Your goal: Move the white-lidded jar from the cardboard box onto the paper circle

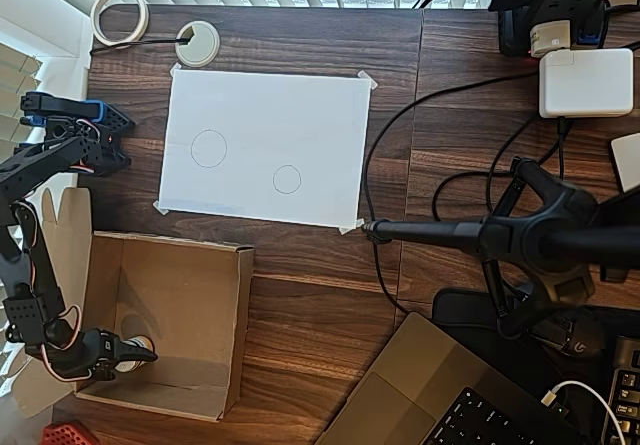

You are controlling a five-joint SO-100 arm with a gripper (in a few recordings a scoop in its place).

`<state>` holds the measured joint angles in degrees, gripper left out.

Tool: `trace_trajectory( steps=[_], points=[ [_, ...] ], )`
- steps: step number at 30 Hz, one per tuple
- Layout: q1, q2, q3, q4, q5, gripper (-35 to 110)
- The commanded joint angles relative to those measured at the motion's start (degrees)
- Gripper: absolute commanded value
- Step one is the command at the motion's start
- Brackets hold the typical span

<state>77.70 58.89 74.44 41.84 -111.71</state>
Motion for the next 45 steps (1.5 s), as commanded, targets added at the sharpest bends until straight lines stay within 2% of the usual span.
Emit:
trace_trajectory(
  steps=[1, 45],
  points=[
    [0.35, 2.64, -3.52, 1.32, -0.53, 44],
    [-0.09, 2.64, 1.58, 1.41, -3.25, 40]
  ],
)
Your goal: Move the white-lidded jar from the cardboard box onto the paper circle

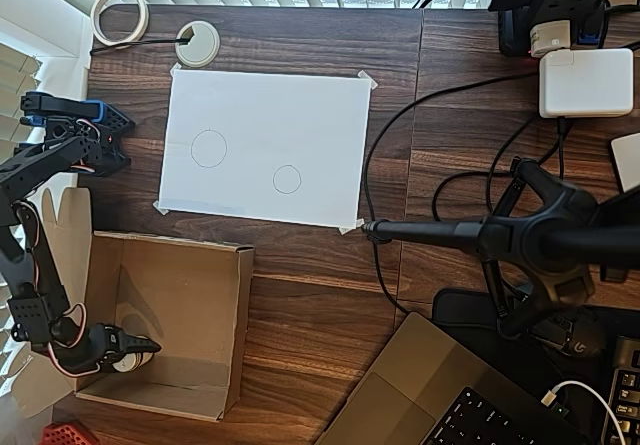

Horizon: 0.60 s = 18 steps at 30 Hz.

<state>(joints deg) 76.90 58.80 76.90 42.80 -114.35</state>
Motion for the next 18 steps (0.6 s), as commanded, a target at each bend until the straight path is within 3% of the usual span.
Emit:
trace_trajectory(
  steps=[1, 18],
  points=[
    [0.7, 2.72, -0.88, 0.44, -0.53, 39],
    [-0.09, 3.25, -1.14, -0.26, 0.62, 32]
  ],
)
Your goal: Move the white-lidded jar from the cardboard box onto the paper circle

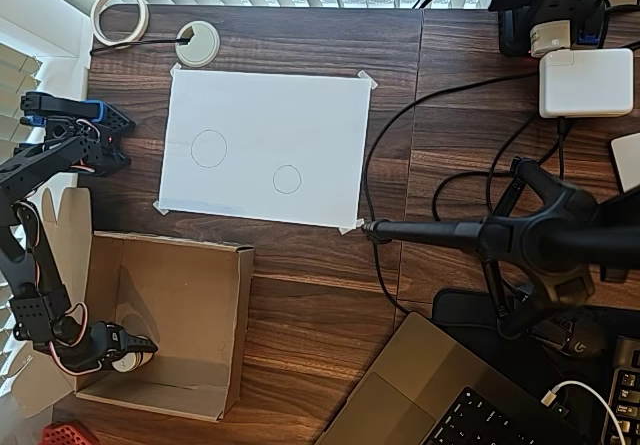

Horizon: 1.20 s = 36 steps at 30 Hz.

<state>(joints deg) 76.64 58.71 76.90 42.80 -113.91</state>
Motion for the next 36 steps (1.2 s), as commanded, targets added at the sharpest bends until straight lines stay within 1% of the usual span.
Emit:
trace_trajectory(
  steps=[1, 7, 12, 18, 21, 23, 27, 36],
  points=[
    [0.0, 3.43, -1.14, -0.53, 0.35, 32],
    [-0.53, 3.43, -1.14, -1.32, 0.88, 28],
    [-0.7, 3.6, -0.97, -1.67, 0.62, 19],
    [-0.7, 4.04, -0.88, -1.93, 0.0, 15],
    [-1.05, 4.75, -0.88, -2.11, -1.05, 8],
    [-1.32, 5.19, -0.88, -2.2, -1.58, 5],
    [-2.11, 7.29, -0.53, -2.2, -2.46, 4],
    [-7.38, 16.87, 1.49, -2.29, 2.37, 5]
  ],
)
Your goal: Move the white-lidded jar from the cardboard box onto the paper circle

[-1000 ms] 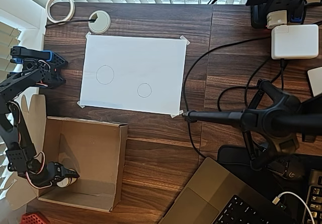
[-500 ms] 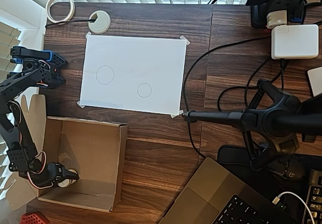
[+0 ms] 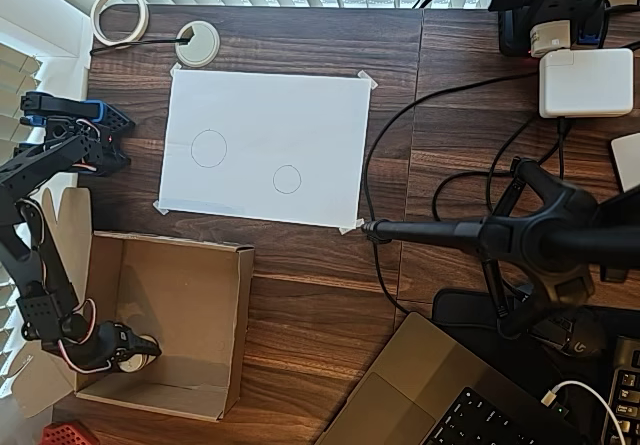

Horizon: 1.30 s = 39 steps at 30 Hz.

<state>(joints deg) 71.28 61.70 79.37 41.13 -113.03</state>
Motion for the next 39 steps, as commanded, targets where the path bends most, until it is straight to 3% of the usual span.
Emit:
trace_trajectory(
  steps=[1, 14, 29, 39],
  points=[
    [-2.81, 15.12, -0.97, -0.62, 1.93, 5],
    [-14.68, 30.67, 1.76, -2.55, 4.39, 4],
    [-43.59, 37.97, 9.84, -5.71, 6.68, 4],
    [-60.12, 36.56, 21.27, -15.12, 9.84, 4]
  ],
)
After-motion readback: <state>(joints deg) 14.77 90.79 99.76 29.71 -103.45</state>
